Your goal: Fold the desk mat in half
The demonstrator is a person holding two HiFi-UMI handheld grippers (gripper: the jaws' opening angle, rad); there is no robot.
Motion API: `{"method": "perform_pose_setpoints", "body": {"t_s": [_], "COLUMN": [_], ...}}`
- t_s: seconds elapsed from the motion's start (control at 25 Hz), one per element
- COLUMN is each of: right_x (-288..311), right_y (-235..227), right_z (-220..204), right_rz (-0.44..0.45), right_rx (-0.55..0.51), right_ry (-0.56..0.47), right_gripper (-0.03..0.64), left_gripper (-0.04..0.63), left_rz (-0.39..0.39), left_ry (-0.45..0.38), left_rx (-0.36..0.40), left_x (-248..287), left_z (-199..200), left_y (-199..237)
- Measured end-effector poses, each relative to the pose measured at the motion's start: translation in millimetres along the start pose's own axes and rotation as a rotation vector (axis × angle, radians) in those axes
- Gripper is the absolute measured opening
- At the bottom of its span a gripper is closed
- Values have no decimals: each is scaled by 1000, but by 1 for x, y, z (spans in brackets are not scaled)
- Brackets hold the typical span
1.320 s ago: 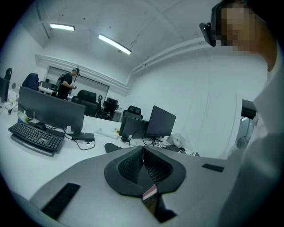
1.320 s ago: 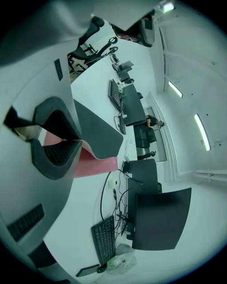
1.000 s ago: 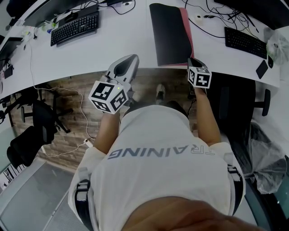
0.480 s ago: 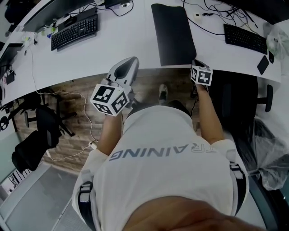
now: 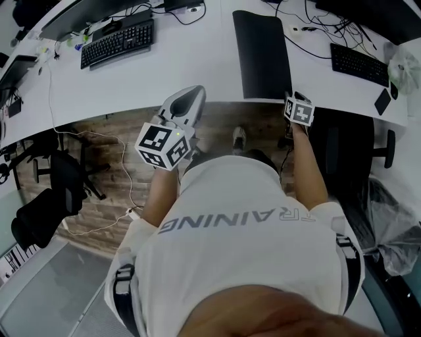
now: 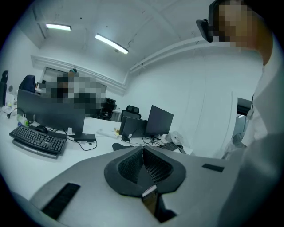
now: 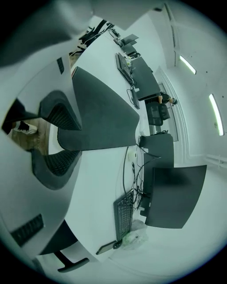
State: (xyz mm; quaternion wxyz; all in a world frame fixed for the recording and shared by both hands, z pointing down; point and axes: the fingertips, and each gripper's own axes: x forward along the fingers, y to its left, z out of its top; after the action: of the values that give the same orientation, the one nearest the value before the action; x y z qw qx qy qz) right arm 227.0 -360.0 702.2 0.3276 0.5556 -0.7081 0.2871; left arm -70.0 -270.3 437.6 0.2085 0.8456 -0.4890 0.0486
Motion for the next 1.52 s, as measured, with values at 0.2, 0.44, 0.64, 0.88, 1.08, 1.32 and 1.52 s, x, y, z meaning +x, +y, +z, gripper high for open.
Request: {"method": "perform_pose_setpoints", "body": {"t_s": [0.2,0.44,0.64,0.88,1.08,1.32,1.52], "right_x": [-28,-76,-125,-178,-217,-254,-265], "right_y": [7,48,96,159,217,266,285], "right_z": [38,98,151,204,230,251,260], "right_rz": [-47,2,63,174,270,339,365], "right_rx": [28,1,-56,-134,-210,-282,-303], "right_ry": [-105,-276,-420,-565,-654,-723,-752], "right_gripper": [163,122,46,25,25,25,24], "left_gripper": [32,32,32,32,32,32,32], "left_rz": [-8,-26,-31,23,81,159,177], "left_ry": [-29,-80,-114,-182,-239,-299,-308], "left_rx": [12,48,81,102,83,66,46], "left_x": [-18,-38,-53,-78,-106,-137,-146], "left_z": [13,37,54,78,92,104,102], "left_y": [11,17,25,49,76,106,120]}}
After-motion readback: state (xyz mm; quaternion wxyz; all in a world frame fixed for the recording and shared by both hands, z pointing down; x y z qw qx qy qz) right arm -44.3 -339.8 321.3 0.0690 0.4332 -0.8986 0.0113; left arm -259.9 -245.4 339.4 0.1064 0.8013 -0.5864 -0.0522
